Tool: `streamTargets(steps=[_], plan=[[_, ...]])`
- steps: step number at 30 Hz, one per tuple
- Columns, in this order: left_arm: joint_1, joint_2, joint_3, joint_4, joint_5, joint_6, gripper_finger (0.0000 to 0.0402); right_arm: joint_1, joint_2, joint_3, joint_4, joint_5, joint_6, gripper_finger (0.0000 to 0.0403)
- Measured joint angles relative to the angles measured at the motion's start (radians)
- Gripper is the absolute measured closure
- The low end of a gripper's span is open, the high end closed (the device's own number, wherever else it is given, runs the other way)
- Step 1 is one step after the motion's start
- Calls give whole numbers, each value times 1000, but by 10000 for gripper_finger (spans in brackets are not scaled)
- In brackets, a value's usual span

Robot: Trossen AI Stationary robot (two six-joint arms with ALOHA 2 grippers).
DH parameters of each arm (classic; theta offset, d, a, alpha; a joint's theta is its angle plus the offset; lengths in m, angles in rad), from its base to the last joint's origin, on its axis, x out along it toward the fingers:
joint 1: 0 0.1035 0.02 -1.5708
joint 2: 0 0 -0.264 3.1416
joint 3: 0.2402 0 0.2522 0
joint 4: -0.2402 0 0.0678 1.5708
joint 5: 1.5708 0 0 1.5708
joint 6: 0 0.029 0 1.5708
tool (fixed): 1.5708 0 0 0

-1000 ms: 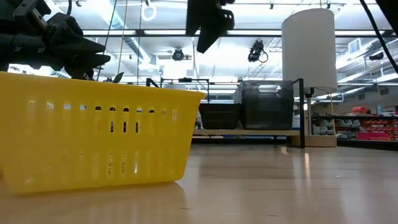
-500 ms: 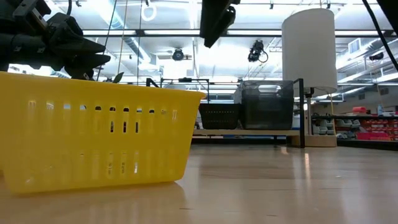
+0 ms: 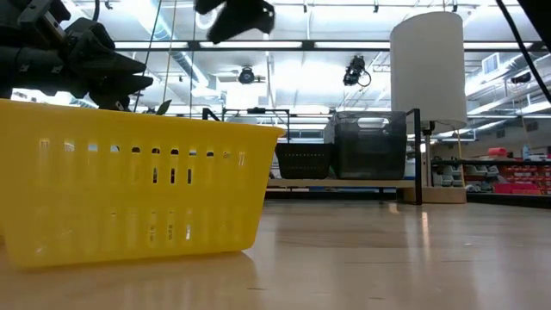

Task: Stack baskets on shelf by color
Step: Stack the bottom left yellow bin on top of the bottom right yellow bin

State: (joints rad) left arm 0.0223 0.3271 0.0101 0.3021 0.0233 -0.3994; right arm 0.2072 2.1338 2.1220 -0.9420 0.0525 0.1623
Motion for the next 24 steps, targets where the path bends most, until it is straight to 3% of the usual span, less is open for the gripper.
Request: streamTargets(steps=[24], plan=[[0, 0, 0, -1, 0, 0, 285, -24, 11, -2, 156, 10, -34, 158]])
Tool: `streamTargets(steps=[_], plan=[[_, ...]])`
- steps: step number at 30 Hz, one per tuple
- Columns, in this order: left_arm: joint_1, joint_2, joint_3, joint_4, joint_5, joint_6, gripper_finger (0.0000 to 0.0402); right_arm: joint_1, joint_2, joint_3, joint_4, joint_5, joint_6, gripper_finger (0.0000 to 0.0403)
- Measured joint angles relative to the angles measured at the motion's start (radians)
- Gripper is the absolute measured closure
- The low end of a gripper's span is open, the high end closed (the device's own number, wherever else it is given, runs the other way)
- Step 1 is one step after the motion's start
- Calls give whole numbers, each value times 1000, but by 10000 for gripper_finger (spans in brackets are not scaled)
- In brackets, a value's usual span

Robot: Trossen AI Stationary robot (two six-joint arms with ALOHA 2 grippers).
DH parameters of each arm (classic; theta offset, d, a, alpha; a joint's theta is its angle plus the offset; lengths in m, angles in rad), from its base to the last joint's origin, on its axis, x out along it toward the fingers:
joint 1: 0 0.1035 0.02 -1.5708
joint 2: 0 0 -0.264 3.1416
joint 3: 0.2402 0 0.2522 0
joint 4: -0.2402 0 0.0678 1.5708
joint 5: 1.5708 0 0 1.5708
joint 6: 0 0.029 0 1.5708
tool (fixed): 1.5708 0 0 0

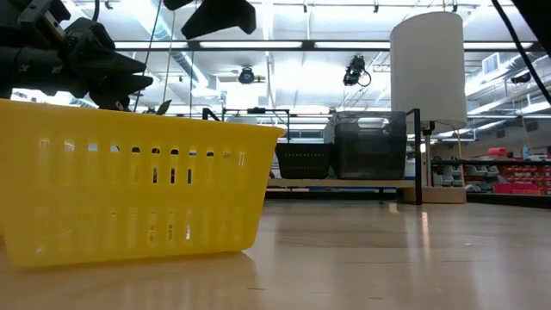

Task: Stack baskets on shelf by color
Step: Stack the bottom left yellow bin on top of the bottom right yellow bin

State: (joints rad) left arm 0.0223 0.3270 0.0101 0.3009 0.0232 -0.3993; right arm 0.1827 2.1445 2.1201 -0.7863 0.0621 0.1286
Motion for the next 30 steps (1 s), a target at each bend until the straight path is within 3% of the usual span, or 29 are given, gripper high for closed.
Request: streamTargets(steps=[3, 8, 10, 13, 16, 21, 30], plan=[[0, 0, 0, 0, 0, -1, 285, -13, 0, 0, 29, 53, 13, 158], [0, 0, 0, 0, 0, 0, 285, -37, 0, 0, 106, 279, 112, 160], [0, 0, 0, 0, 0, -1, 285, -47, 0, 0, 136, 319, 209, 160], [0, 0, 0, 0, 0, 0, 285, -57, 0, 0, 139, 315, 273, 159], [0, 0, 0, 0, 0, 0, 285, -63, -2, -18, 150, 301, 219, 157], [0, 0, 0, 0, 0, 0, 285, -71, 0, -25, 135, 187, 212, 157], [0, 0, 0, 0, 0, -1, 285, -70, 0, -24, 158, 84, 336, 156]])
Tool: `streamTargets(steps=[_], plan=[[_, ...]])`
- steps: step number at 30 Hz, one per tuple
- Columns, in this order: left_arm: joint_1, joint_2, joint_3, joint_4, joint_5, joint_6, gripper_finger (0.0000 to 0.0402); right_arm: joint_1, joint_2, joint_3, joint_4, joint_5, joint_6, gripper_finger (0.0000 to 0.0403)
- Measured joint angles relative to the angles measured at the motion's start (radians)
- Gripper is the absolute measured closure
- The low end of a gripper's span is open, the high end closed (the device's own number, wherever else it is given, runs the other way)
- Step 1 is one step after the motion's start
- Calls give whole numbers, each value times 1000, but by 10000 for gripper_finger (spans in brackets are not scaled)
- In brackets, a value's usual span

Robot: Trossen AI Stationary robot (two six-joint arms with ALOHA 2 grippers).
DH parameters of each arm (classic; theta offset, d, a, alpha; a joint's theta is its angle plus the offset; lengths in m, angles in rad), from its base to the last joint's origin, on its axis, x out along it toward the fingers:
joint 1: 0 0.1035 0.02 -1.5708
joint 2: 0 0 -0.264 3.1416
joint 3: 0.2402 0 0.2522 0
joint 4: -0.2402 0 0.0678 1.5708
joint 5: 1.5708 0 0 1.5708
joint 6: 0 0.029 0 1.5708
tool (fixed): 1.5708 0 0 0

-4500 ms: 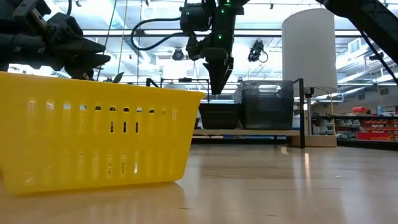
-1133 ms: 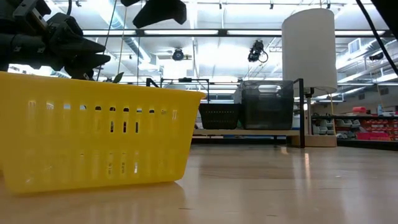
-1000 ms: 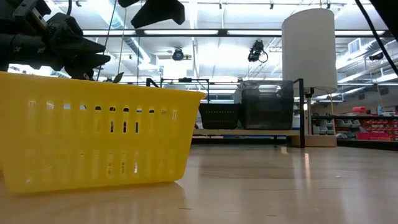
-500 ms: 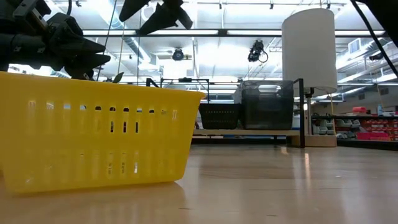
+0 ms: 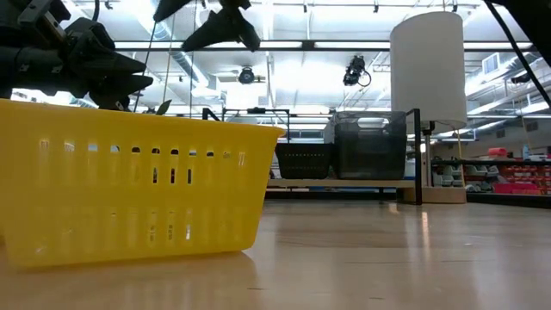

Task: Stack baskets on shelf by color
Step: Stack the bottom left yellow bin on top of the bottom right yellow bin

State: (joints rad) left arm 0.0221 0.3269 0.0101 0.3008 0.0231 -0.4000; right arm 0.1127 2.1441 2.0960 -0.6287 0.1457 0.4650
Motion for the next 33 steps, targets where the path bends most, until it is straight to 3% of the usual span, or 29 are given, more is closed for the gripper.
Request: streamTargets(steps=[14, 22, 33], plan=[[0, 0, 0, 0, 0, 0, 285, -2, 0, 0, 279, -13, -99, 157], [0, 0, 0, 0, 0, 1, 285, -62, 0, -17, 110, -129, -101, 157], [0, 0, 0, 0, 0, 0, 285, -111, 1, -85, 35, -227, -303, 156]])
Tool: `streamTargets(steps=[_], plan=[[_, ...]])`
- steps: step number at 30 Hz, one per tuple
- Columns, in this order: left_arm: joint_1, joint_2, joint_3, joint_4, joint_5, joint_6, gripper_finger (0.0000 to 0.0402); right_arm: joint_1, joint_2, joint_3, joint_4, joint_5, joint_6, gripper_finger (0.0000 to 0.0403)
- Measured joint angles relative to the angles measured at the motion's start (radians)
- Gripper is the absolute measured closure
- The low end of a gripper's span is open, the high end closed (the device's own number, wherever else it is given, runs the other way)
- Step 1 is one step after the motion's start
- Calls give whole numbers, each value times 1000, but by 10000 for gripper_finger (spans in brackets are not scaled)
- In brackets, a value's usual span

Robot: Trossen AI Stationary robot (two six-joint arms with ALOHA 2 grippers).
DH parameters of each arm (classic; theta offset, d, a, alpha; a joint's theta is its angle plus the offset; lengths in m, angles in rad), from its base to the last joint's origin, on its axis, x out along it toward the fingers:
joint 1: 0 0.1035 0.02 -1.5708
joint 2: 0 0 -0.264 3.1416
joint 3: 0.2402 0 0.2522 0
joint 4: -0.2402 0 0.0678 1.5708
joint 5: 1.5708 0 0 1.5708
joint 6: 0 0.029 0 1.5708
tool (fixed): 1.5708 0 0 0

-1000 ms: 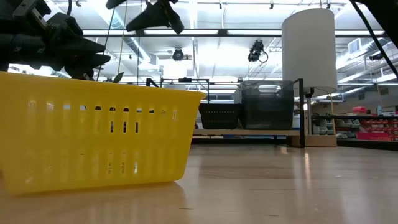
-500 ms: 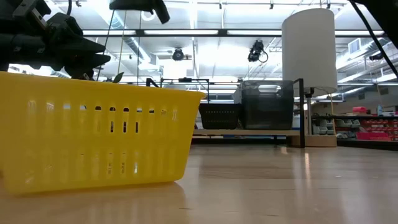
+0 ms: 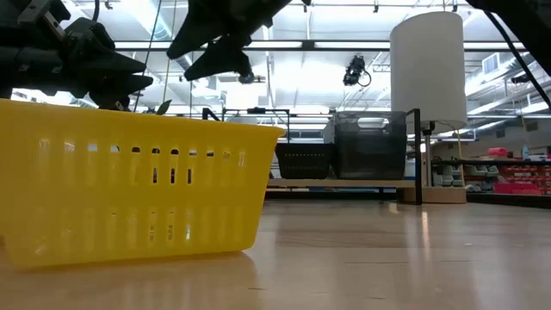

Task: Stack baskets on shelf by color
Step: Stack the bottom left yellow bin on top of the bottom right yellow bin

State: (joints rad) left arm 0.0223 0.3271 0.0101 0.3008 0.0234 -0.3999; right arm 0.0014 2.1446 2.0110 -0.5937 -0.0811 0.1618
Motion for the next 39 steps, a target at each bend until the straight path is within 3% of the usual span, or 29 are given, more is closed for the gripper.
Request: streamTargets(steps=[18, 21, 27, 29, 33, 39], plan=[[0, 0, 0, 0, 0, 0, 285, -19, -7, 1, 0, -18, -47, 158], [0, 0, 0, 0, 0, 1, 285, -19, -7, 1, -9, -62, -67, 158], [0, 0, 0, 0, 0, 0, 285, -8, -6, 1, -83, -268, -30, 158], [0, 0, 0, 0, 0, 1, 285, 19, -5, 2, -149, -243, -23, 158], [0, 0, 0, 0, 0, 1, 285, 102, -1, 2, -230, -30, -51, 158], [0, 0, 0, 0, 0, 0, 285, 211, -33, 81, -358, 163, 15, 158]])
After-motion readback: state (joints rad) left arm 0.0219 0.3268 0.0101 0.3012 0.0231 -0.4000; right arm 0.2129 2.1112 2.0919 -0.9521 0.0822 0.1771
